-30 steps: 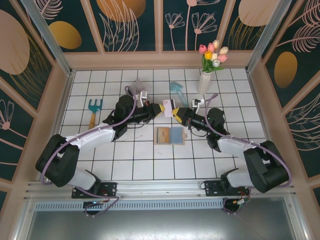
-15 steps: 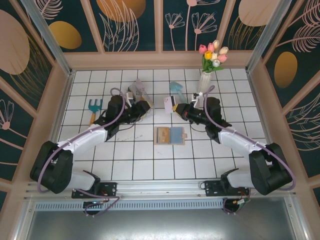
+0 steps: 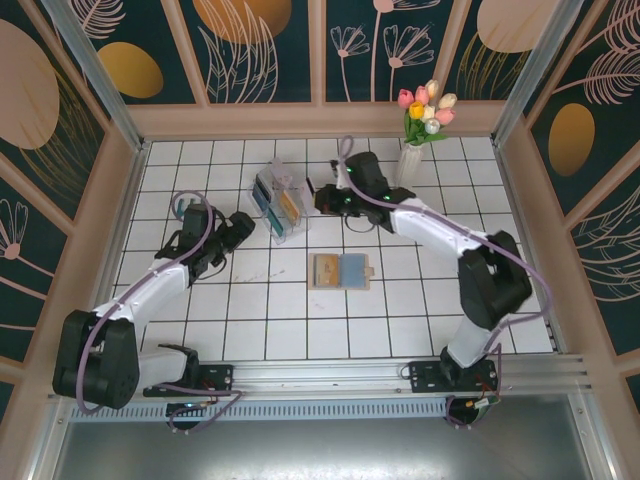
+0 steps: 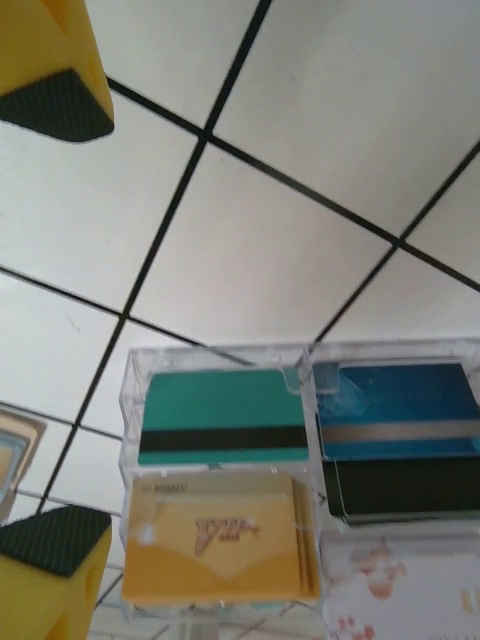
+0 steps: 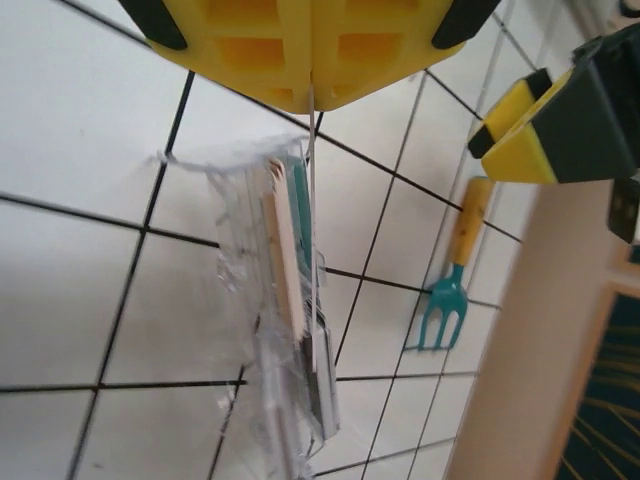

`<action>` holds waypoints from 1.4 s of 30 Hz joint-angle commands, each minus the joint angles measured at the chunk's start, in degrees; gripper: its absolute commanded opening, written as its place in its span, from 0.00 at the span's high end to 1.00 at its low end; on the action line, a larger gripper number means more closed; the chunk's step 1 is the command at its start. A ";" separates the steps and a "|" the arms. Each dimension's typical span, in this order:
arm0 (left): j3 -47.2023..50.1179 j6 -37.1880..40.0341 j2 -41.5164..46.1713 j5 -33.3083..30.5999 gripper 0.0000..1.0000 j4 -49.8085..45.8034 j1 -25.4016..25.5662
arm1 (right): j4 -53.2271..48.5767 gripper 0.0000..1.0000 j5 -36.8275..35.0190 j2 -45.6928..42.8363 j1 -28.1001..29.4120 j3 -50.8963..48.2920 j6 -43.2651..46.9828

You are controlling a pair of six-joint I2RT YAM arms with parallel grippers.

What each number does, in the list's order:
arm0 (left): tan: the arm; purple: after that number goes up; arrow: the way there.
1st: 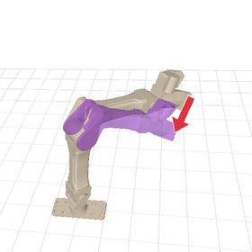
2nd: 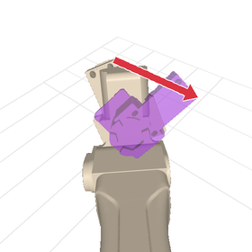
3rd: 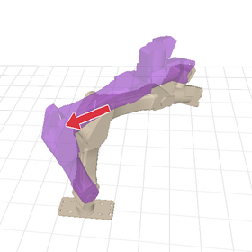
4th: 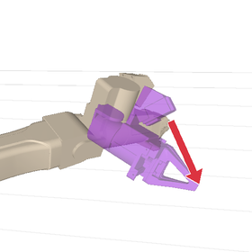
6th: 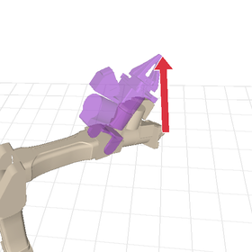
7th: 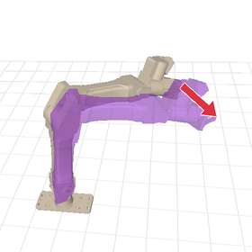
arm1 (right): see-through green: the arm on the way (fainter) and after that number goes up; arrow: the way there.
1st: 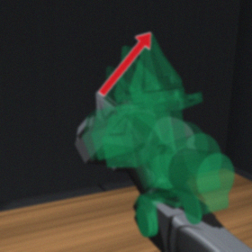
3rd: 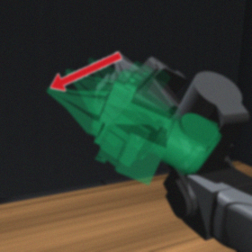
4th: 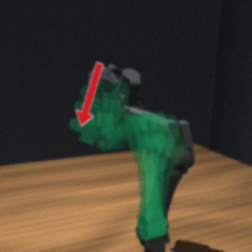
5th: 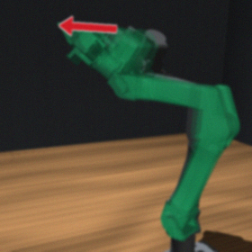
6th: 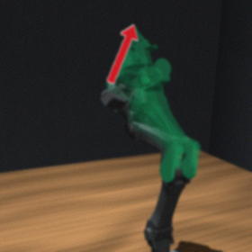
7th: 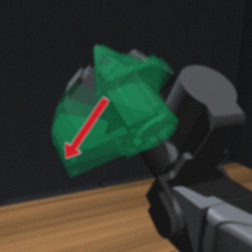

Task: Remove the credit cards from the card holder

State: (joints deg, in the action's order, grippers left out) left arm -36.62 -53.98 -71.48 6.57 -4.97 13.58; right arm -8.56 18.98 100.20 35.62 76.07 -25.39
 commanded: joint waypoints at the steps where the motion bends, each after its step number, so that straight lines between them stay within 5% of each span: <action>1: 2.13 1.78 1.74 -0.88 0.01 -2.09 -0.19 | -7.56 1.00 -6.35 5.76 2.17 10.15 8.71; 13: 5.67 2.03 4.77 -1.14 0.01 -2.88 -0.37 | -14.29 1.00 -11.43 23.83 3.51 37.15 14.98; 42: 7.01 1.37 3.64 1.69 0.01 -0.97 -0.33 | -14.94 1.00 -9.58 33.34 2.00 46.47 18.09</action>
State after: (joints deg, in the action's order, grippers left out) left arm -29.93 -53.15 -67.44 7.68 -6.24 13.58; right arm -21.54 8.08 132.33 37.76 119.87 -8.80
